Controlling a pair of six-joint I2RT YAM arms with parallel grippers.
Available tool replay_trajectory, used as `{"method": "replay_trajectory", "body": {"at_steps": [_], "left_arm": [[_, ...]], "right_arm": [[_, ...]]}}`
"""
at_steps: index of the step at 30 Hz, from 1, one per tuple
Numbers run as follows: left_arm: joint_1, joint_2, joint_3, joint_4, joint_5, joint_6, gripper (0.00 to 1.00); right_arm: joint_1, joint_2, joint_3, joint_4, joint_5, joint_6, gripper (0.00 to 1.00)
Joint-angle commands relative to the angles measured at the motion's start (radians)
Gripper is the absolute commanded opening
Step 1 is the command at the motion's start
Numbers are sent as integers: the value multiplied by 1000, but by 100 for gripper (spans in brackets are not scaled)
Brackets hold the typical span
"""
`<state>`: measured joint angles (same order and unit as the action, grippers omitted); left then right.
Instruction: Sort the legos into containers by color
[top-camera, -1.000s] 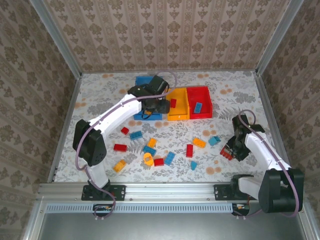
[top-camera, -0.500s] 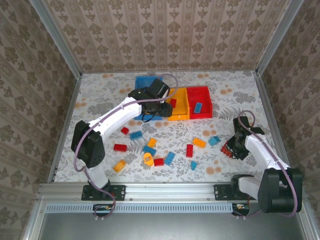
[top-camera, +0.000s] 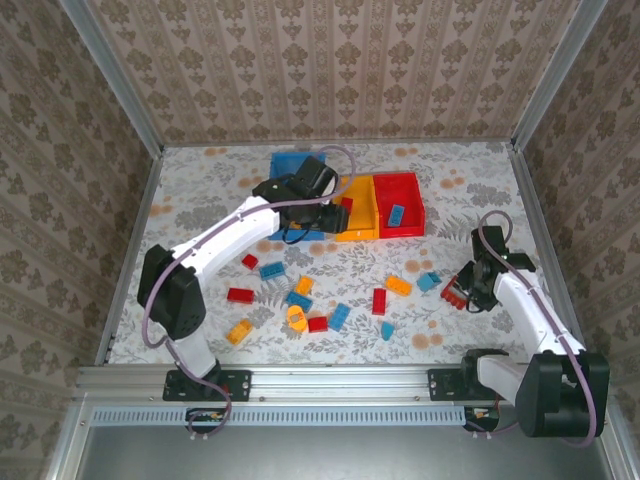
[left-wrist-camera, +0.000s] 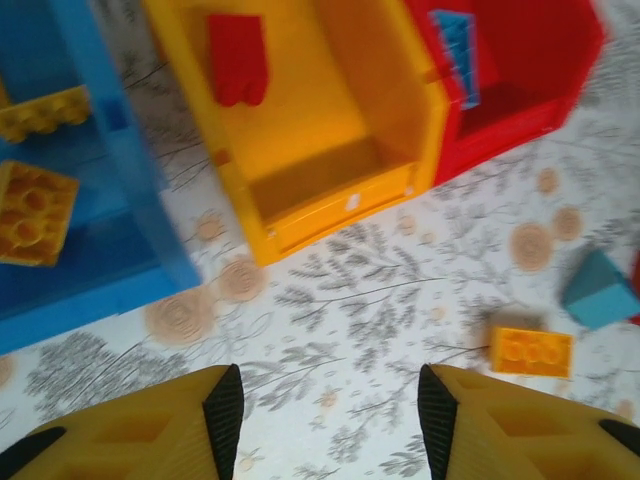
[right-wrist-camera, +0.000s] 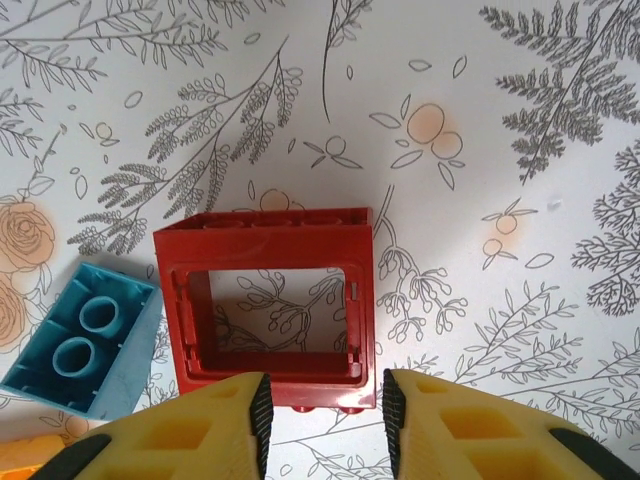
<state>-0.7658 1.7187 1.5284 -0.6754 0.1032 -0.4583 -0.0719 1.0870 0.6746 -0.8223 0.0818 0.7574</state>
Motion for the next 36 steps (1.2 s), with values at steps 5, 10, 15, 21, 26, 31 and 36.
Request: {"method": "replay_trajectory", "body": {"at_steps": [5,10,15,21,26,31,36], "left_arm": [[-45,-163,-176,236,294,74,58],[-50,-185,-222,287,354,61,58],[-59,-163,-191,272,344,61,57],[-71,-146,-171,266,334,60,57],[-71,-153,-171,255,312,59,57],[-68,-159,-170,250,299,57,56],[-50,-184,-156,212,257,58,56]], "right_arm": [[-23,68,-32,26,0,-62,40],[-37,121,-56,87,-2,-91,39],[-45,150,-64,115,4,-99,34],[-46,174,-59,150,9,-123,22],[-45,154,-61,150,12,-136,12],[-38,145,-58,151,15,-138,7],[16,87,27,82,55,-156,6]]}}
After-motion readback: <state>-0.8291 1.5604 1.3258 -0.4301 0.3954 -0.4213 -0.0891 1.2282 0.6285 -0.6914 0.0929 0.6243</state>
